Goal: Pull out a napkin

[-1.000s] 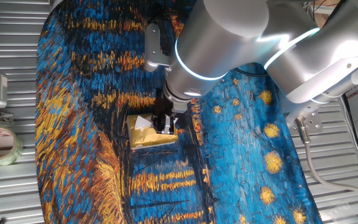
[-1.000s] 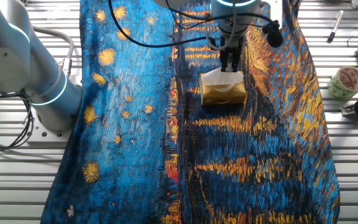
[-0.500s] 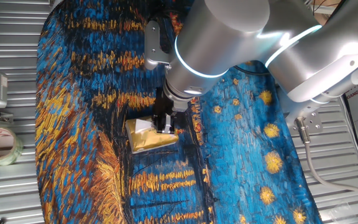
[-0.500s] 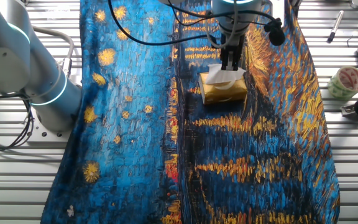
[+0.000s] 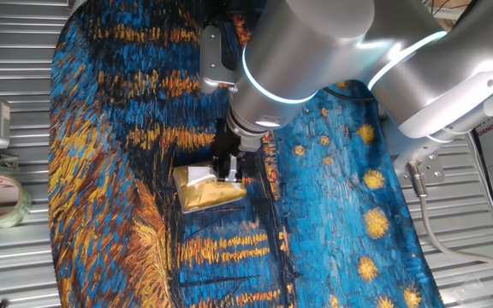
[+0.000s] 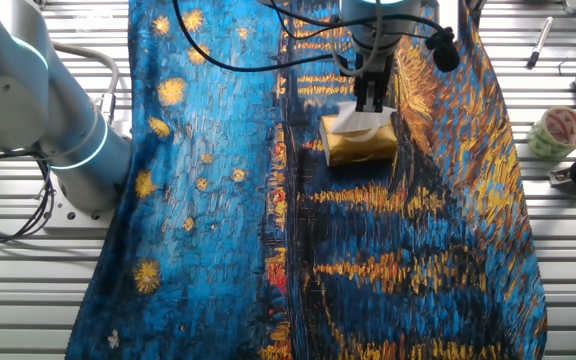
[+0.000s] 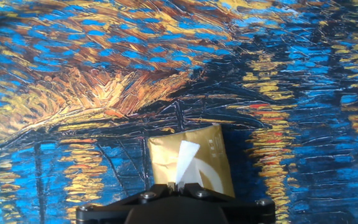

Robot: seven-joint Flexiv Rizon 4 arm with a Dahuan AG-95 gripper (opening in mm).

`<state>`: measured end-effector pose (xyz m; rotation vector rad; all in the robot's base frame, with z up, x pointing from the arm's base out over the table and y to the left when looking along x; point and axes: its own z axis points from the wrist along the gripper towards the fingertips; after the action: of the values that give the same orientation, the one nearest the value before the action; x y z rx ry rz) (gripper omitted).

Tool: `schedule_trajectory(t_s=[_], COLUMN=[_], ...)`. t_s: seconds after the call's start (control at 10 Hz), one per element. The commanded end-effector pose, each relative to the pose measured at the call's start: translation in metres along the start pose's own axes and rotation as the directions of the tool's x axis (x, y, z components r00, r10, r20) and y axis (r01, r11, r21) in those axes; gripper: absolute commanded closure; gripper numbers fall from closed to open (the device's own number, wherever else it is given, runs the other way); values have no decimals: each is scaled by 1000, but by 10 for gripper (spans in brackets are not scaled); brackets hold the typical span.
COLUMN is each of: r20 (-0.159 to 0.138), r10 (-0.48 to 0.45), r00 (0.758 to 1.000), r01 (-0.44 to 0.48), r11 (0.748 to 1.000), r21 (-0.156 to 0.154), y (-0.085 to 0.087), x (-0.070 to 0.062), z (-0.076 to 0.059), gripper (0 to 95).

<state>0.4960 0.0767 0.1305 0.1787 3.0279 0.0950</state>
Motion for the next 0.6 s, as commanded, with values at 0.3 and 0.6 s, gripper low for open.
schedule_trajectory(t_s=[0.3, 0.6], r20=[-5, -7], r10=[-2, -2], r00=[1000, 1000], r01=[2, 2], r11=[1000, 1000], r21=[-4, -1], y=[-1, -2], x=[0, 0], z=[-4, -6], gripper=[950, 950])
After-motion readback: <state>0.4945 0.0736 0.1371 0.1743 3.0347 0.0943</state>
